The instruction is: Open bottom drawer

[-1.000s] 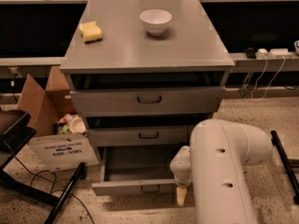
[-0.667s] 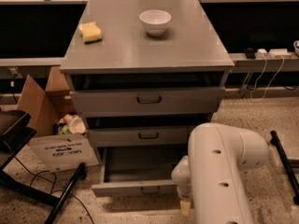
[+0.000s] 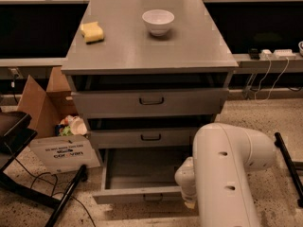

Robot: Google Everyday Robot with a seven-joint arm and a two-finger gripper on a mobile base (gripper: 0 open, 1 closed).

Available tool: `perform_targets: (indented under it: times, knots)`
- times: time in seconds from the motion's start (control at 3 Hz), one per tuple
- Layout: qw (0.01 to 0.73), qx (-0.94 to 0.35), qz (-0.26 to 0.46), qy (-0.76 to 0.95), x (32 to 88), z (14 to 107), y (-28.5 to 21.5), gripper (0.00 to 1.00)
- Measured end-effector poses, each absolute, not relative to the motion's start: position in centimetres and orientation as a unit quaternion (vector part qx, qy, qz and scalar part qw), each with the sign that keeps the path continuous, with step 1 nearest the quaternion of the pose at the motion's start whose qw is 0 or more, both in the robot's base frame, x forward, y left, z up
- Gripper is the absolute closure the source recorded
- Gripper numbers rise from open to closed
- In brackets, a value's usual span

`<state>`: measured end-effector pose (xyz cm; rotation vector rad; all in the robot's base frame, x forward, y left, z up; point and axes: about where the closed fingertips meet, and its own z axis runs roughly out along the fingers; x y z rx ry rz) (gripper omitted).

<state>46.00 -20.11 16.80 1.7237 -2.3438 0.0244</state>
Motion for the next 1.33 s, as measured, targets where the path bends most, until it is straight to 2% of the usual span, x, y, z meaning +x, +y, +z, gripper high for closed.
perform_targets:
  times: [0.33, 0.67, 1.33]
  knots:
    - [0.116, 0.588, 0.008, -0.800, 46.0, 17.2, -20.1, 0.87]
    - [0.116, 0.588, 0.008, -0.800, 46.3, 17.8, -20.1, 1.00]
    - [0.119, 0.582, 0.007, -0.805, 45.3, 18.2, -20.6, 1.00]
